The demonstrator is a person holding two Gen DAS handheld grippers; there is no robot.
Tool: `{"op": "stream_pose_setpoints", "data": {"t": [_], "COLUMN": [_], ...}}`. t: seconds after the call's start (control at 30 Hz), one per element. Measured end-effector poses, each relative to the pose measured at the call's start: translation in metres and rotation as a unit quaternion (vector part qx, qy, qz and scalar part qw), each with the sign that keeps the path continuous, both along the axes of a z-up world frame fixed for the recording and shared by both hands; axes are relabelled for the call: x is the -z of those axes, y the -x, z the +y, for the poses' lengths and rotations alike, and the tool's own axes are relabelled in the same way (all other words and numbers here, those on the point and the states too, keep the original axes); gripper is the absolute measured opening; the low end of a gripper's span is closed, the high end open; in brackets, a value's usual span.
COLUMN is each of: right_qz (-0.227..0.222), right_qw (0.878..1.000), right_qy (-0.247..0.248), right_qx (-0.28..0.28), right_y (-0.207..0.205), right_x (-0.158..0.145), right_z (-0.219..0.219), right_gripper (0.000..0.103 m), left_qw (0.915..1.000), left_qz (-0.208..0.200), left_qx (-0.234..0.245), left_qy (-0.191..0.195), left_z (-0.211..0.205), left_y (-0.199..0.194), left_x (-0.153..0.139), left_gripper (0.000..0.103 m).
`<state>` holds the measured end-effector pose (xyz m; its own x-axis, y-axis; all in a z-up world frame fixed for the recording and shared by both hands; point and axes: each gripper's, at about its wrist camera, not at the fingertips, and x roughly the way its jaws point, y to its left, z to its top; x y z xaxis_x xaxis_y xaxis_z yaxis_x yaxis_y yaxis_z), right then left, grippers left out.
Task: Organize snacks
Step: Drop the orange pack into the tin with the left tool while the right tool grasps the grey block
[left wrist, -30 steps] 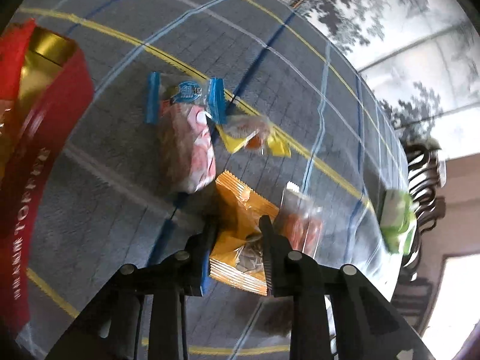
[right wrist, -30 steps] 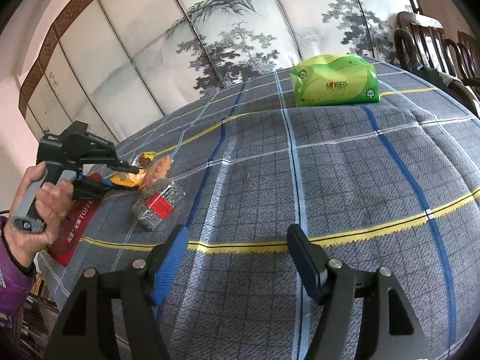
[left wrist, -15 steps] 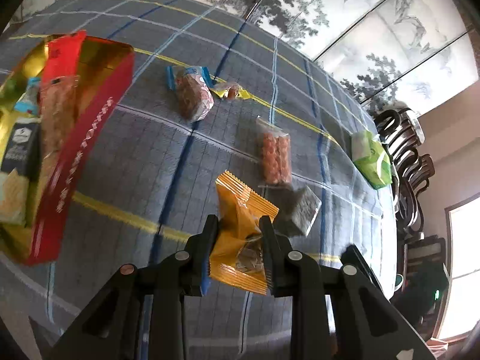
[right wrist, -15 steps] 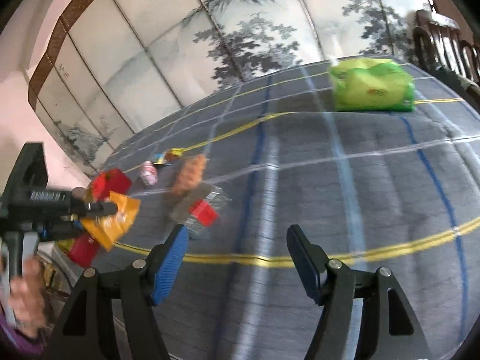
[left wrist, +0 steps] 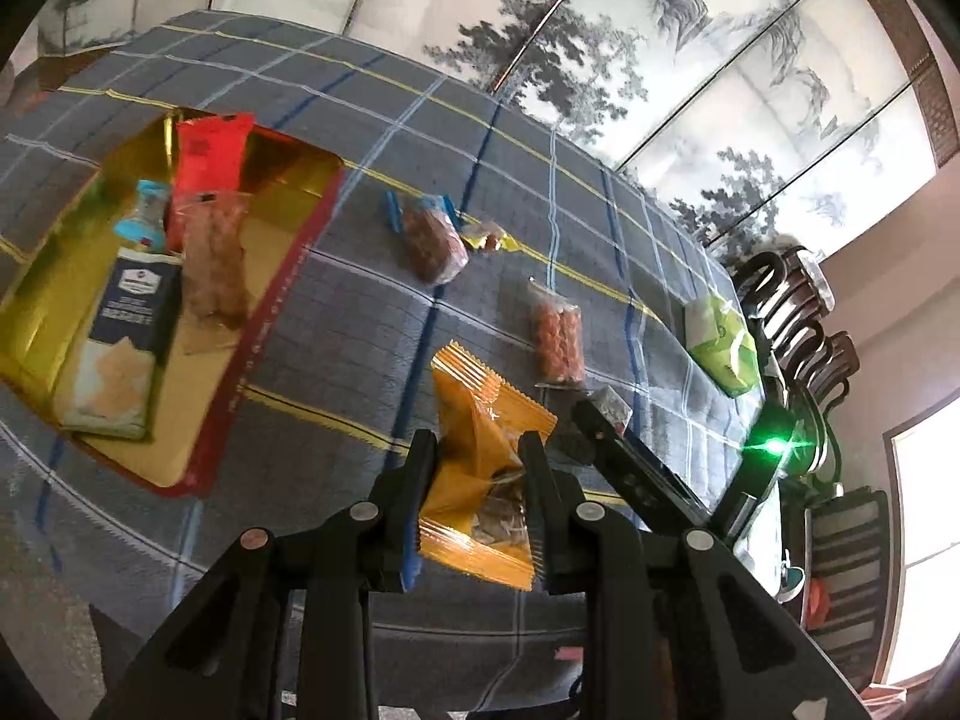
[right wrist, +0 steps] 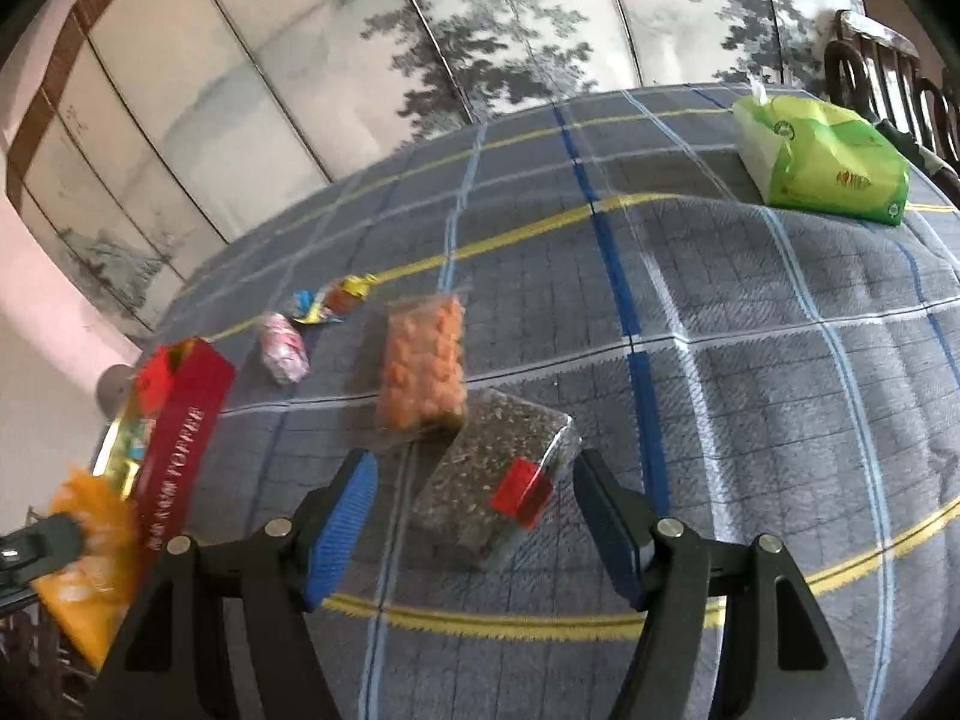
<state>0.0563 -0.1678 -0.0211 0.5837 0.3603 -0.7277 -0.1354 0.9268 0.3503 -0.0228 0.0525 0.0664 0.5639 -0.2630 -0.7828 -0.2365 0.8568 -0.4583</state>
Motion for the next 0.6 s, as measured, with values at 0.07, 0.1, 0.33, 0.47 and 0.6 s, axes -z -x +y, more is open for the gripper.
{"op": "stream_pose_setpoints", "data": {"t": [0.07, 0.1, 0.33, 0.47, 0.6], "right_qz": [-0.003, -0.008, -0.017, -0.023, -0.029], "right_qw": [1.0, 0.999, 0.998, 0.998, 0.998], "right_qy": [0.021, 0.032, 0.05, 0.055, 0.049], "right_qx": [0.0, -0.002, -0.031, 0.001, 0.029], "right_y": [-0.001, 0.0, 0.01, 0.017, 0.018], "right_x": [0.002, 0.001, 0.0, 0.001, 0.003], "right_z": [0.004, 0.006, -0.009, -0.045, -0.073], "right_gripper": [0.061, 0.052, 0.039, 0.039, 0.039], "left_qw": [1.0, 0.9999, 0.9984, 0.9958, 0.9936], "left_qz": [-0.002, -0.004, -0.017, -0.022, -0.014], "left_qx": [-0.009, -0.012, -0.05, -0.075, -0.078], "left_qy": [0.001, 0.0, -0.018, -0.047, -0.08], "left_z": [0.007, 0.011, 0.059, 0.091, 0.113], "left_y": [0.006, 0.008, 0.033, 0.043, 0.042], "left_x": [-0.002, -0.004, -0.024, -0.036, -0.037], "left_gripper": [0.024, 0.024, 0.024, 0.024, 0.024]}}
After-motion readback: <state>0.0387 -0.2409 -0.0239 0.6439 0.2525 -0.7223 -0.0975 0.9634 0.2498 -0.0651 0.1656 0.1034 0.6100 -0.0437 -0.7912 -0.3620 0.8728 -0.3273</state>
